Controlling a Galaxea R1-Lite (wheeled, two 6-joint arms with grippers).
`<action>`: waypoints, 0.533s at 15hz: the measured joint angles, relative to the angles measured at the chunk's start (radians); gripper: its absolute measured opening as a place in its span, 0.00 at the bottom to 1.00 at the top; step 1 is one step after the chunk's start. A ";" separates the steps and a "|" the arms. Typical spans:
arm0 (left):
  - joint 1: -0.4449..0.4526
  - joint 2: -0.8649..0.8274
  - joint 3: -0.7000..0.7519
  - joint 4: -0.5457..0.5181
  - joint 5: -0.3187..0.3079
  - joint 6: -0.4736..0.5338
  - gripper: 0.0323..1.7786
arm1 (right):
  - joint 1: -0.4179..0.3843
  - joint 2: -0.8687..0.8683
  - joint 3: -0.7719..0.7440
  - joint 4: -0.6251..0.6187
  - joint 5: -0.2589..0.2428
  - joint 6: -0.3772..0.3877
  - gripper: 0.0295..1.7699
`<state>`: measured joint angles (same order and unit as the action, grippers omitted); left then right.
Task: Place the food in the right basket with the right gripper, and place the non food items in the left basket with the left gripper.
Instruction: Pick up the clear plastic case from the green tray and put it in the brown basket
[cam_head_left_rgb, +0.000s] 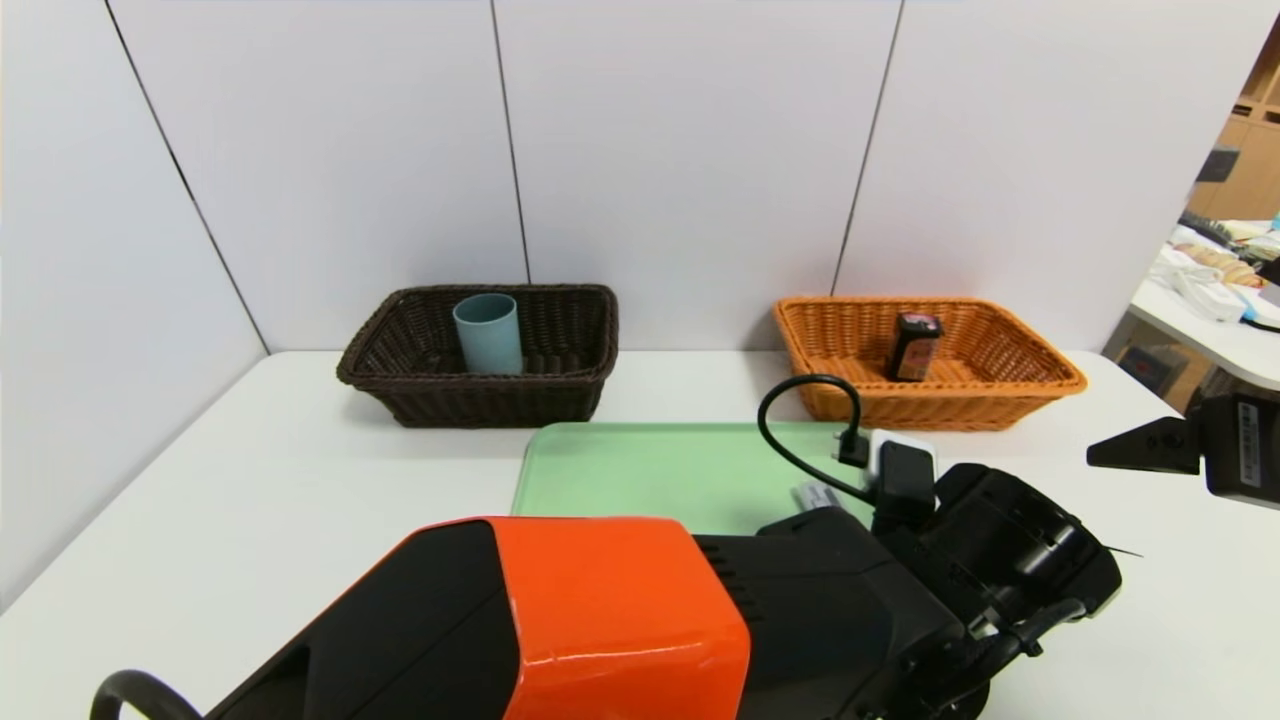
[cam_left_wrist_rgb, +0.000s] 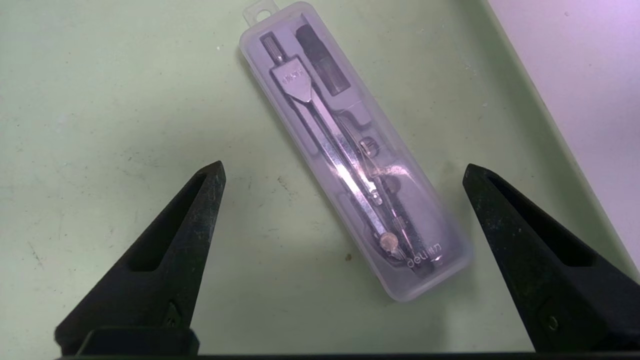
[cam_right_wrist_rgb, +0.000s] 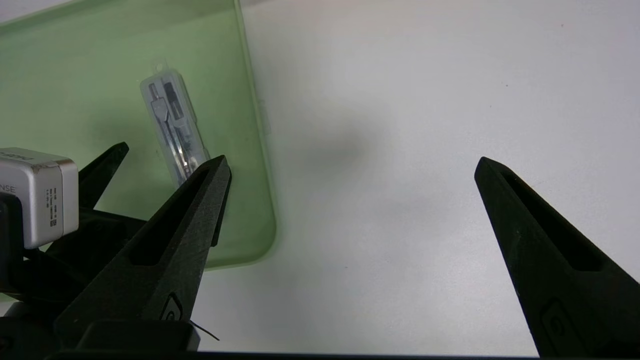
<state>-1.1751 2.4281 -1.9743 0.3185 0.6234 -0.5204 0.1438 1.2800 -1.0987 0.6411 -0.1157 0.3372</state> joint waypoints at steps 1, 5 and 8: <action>0.000 0.002 0.000 0.000 0.000 0.000 0.95 | 0.000 0.000 0.000 0.000 0.000 0.000 0.96; 0.002 0.007 0.000 0.000 0.000 0.000 0.95 | 0.000 0.000 0.001 0.000 0.002 0.000 0.96; 0.007 0.003 0.000 0.002 0.001 -0.008 0.95 | 0.006 0.000 0.000 0.000 0.000 -0.001 0.96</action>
<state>-1.1679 2.4313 -1.9743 0.3209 0.6245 -0.5287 0.1496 1.2796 -1.0991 0.6406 -0.1157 0.3362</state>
